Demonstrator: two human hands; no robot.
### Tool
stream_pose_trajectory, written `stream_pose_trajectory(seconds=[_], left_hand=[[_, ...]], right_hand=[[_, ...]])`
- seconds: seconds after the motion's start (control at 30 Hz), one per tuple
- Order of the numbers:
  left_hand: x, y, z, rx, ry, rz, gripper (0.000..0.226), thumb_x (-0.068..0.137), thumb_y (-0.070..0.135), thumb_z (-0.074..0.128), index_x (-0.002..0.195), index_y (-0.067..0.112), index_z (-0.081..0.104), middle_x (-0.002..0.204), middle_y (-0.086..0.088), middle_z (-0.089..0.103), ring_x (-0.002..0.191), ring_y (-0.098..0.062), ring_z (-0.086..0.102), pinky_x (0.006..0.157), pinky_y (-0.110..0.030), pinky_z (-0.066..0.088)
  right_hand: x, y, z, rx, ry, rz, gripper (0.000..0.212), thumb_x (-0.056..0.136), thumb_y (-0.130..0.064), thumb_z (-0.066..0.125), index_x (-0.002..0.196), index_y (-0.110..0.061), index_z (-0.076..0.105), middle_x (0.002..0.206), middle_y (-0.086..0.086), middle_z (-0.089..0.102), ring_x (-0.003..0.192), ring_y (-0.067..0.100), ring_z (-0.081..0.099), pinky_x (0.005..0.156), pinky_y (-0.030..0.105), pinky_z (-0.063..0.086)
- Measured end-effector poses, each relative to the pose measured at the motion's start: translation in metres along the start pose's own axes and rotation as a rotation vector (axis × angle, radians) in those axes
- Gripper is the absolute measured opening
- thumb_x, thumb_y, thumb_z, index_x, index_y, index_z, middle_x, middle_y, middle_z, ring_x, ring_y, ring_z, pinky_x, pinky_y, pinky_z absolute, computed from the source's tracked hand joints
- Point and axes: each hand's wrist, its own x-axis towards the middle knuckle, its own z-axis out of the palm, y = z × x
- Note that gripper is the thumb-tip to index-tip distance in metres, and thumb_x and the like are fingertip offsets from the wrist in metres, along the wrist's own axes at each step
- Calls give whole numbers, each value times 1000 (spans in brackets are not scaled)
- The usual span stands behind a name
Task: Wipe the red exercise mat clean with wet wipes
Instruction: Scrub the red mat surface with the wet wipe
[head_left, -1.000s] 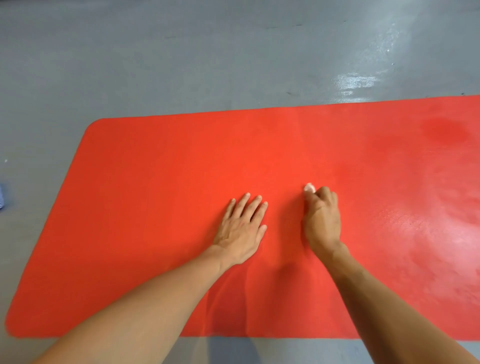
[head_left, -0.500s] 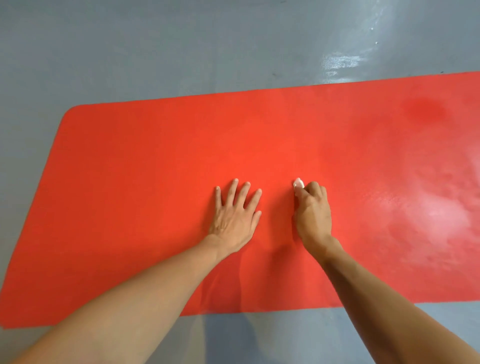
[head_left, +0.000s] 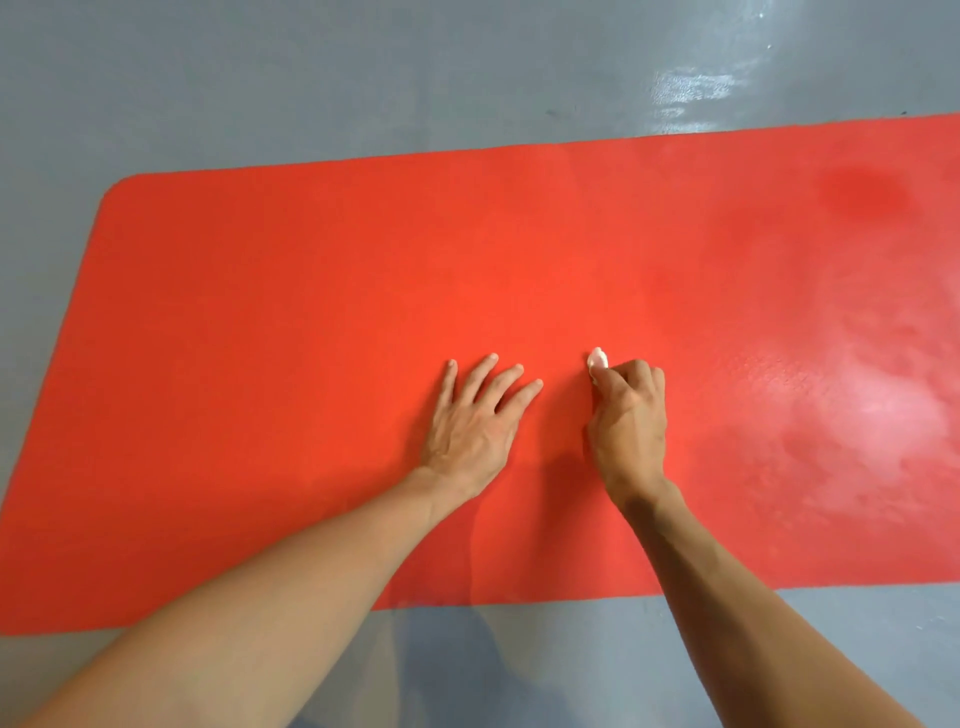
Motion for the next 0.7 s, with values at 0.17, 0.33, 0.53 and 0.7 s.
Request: stream_pose_trajectory(seconds=[0.17, 0.33, 0.53, 0.7], left_hand=[[0, -2, -6, 34, -67, 19, 52, 107, 36, 30, 157, 32, 45, 160, 5, 46, 155, -27, 31, 122, -64, 26], [-3, -3, -14, 64, -141, 19, 57, 106, 43, 23, 159, 32, 41, 164, 4, 40, 156, -27, 27, 121, -67, 23], [-30, -2, -19, 44, -151, -32, 57, 105, 45, 29, 158, 28, 42, 165, 0, 39, 155, -30, 29, 123, -62, 23], [-32, 1, -16, 35, -134, -45, 55, 106, 42, 31, 158, 27, 42, 166, -1, 38, 156, -31, 27, 122, -64, 22]], right_hand=[[-35, -17, -6, 57, -122, -265, 32, 98, -9, 68, 131, -13, 69, 89, 1, 54, 85, 23, 46, 70, 32, 45], [7, 11, -13, -14, -40, -76, 32, 97, -4, 62, 126, -14, 71, 89, 8, 51, 89, 32, 45, 76, 45, 48], [-29, -30, 7, 119, -119, -4, 26, 108, -21, 46, 115, -7, 67, 97, 9, 52, 96, 31, 51, 81, 39, 42], [-50, -47, -3, 95, -271, -352, 29, 106, -20, 46, 120, -7, 67, 91, 3, 46, 87, 23, 43, 68, 37, 45]])
